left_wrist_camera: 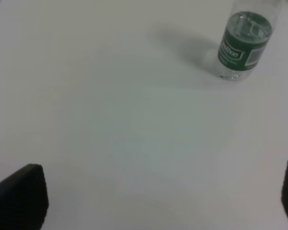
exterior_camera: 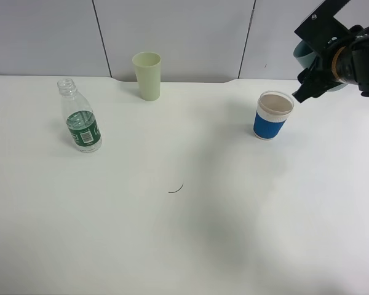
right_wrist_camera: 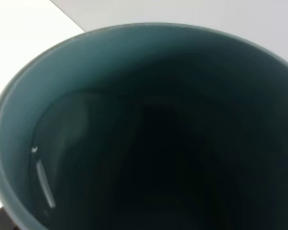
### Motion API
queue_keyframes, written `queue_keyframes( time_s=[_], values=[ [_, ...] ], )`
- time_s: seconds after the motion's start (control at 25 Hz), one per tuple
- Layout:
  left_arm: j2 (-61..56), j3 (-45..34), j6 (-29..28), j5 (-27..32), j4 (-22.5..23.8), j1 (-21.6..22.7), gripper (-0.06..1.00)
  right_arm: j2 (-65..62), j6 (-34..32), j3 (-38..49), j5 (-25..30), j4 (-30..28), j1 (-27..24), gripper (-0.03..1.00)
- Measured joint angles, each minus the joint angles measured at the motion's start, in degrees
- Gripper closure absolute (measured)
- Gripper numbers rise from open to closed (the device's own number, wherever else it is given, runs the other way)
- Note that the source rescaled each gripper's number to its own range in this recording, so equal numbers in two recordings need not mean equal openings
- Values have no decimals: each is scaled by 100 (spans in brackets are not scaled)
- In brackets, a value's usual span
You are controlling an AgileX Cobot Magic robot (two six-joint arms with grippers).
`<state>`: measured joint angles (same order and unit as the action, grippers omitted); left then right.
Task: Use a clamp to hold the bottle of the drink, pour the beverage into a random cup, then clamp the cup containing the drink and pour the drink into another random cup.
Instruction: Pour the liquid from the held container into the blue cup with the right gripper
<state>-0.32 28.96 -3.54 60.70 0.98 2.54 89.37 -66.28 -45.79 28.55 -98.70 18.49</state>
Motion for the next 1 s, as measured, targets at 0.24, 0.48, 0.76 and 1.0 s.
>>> queue_keyframes(
  time_s=[0.24, 0.48, 0.76, 1.0],
  values=[
    [0, 0, 0, 0, 0, 0, -5, 0, 253, 0, 0, 0, 0, 97],
    [0, 0, 0, 0, 0, 0, -5, 0, 286, 0, 37, 0, 0, 97],
    [0, 0, 0, 0, 0, 0, -5, 0, 326, 0, 157, 0, 0, 97],
    [0, 0, 0, 0, 0, 0, -5, 0, 482, 0, 235, 2, 0, 97]
  ],
)
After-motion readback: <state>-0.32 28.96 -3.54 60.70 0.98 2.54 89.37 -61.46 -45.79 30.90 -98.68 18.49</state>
